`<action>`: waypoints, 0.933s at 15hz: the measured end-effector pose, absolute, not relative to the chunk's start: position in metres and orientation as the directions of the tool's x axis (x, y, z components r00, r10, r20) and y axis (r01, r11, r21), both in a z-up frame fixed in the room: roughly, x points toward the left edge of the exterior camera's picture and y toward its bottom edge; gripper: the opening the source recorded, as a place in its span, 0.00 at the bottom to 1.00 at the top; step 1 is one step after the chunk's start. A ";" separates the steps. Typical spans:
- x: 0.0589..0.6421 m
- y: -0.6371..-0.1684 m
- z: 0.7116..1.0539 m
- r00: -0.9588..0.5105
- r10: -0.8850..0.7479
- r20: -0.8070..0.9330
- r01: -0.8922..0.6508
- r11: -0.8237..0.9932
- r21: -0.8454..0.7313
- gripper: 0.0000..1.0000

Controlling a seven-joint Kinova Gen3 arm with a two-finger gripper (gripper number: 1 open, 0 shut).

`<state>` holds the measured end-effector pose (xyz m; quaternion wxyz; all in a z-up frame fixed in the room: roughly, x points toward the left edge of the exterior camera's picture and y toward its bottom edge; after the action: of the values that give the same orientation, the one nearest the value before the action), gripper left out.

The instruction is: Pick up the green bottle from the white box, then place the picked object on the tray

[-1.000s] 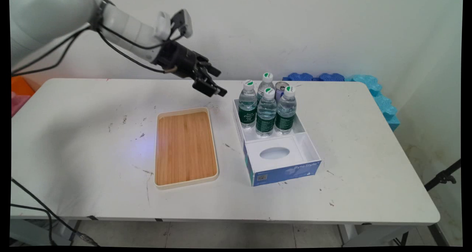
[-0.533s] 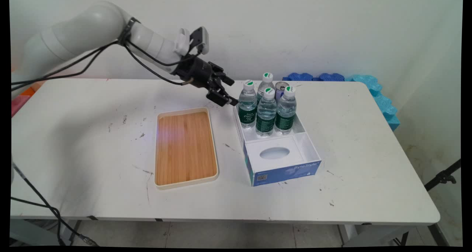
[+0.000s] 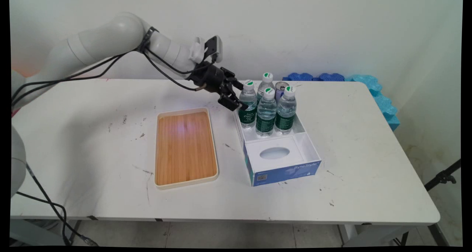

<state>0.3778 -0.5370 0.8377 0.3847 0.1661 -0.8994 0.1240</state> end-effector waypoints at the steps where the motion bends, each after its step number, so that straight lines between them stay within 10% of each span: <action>1: 0.376 -0.539 0.835 -0.650 -0.201 0.733 -0.392 0.915 -0.096 1.00; 5: 0.373 -0.545 0.829 -0.653 -0.196 0.732 -0.385 0.918 -0.097 1.00; 6: 0.373 -0.546 0.828 -0.651 -0.195 0.733 -0.384 0.918 -0.096 0.00; 14: 0.379 -0.539 0.835 -0.640 -0.175 0.748 -0.363 0.927 -0.094 0.00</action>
<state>0.3792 -0.5392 0.8347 0.3967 0.1498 -0.8978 0.1188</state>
